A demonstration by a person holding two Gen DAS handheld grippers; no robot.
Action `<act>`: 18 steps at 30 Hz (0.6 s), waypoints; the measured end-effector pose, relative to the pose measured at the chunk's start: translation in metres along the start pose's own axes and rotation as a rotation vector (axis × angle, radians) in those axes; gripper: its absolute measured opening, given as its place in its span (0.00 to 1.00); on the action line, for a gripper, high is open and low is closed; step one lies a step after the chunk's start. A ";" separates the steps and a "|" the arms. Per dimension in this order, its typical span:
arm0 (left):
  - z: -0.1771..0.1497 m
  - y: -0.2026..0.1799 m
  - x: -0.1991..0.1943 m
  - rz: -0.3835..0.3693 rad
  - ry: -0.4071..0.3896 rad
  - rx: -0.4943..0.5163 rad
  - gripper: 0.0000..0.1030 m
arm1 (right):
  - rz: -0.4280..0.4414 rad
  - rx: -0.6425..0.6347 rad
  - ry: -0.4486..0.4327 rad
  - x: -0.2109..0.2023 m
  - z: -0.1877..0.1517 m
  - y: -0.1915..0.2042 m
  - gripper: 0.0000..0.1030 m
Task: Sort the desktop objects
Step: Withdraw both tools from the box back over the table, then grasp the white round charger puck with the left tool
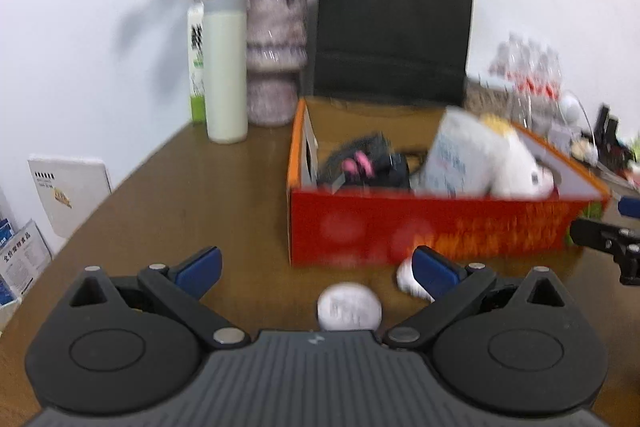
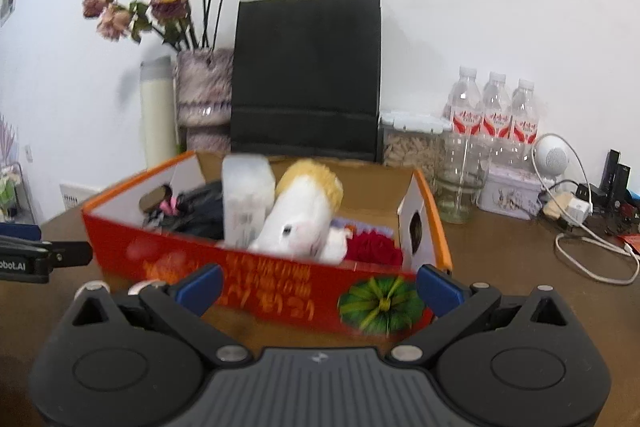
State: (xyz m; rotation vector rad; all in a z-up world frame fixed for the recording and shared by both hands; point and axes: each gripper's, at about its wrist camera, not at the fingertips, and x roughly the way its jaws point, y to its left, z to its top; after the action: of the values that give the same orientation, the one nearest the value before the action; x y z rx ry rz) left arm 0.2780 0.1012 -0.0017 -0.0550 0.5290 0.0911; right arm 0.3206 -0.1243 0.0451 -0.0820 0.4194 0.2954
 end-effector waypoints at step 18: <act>-0.012 -0.005 0.016 0.003 0.108 0.055 0.85 | -0.003 -0.016 0.127 -0.003 -0.027 0.010 1.00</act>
State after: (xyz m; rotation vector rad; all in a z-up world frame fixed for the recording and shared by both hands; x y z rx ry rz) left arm 0.2860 0.0966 -0.0201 -0.0054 0.6393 0.0772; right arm 0.3042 -0.1194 0.0220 -0.1172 0.5428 0.2910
